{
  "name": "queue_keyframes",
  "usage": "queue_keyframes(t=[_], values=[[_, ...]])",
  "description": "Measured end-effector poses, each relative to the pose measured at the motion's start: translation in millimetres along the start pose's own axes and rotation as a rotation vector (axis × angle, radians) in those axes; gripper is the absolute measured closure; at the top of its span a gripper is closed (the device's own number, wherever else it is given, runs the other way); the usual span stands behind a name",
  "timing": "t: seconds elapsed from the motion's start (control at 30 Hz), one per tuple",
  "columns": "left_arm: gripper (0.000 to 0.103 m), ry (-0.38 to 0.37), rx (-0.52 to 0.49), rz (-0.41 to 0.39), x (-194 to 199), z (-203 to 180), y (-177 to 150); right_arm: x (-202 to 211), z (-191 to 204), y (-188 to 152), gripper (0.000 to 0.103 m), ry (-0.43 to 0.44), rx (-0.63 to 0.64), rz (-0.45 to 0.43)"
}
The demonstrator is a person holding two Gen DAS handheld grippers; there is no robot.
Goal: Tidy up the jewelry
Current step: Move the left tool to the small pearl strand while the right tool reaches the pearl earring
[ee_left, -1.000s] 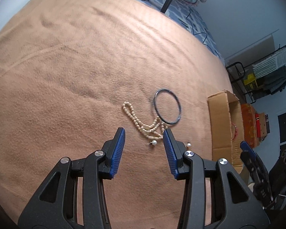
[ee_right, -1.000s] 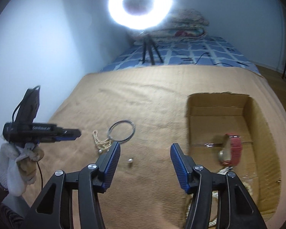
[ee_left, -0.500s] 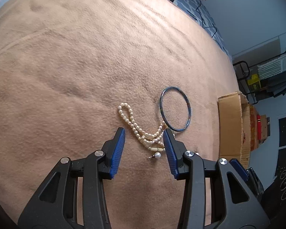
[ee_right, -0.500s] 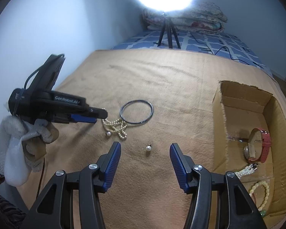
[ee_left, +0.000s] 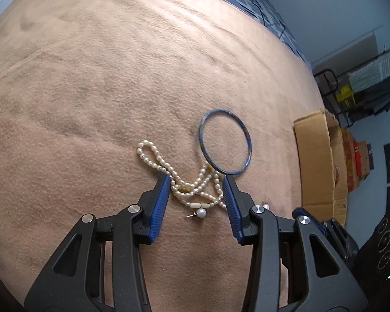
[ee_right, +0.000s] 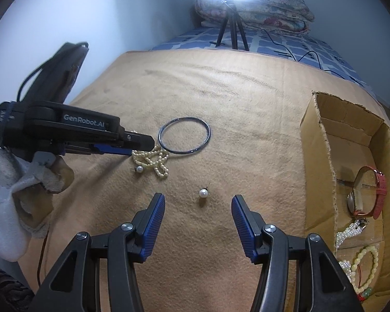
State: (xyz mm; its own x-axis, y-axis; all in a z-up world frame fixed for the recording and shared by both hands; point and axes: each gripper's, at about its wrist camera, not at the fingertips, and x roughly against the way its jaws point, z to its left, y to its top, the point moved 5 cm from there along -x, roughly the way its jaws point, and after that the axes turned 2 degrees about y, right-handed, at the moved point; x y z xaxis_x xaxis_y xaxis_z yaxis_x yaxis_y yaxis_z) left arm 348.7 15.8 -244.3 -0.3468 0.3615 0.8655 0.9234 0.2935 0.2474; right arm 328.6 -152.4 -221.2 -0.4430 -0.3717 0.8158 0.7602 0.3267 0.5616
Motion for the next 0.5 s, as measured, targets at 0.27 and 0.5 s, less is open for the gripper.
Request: queue_keyframes(t=[0.27,0.5], values=[[0.061,0.146,-0.171,-0.004,-16.7,-35.6,-8.3,-13.5,-2.9,-4.0,0.047,-0.009,-0.004,0.031],[0.061,0.233,-0.254,-0.024,-28.1,-53.3,-12.8,-23.9,-3.6,-4.9,0.049,-0.013,-0.003,0.046]])
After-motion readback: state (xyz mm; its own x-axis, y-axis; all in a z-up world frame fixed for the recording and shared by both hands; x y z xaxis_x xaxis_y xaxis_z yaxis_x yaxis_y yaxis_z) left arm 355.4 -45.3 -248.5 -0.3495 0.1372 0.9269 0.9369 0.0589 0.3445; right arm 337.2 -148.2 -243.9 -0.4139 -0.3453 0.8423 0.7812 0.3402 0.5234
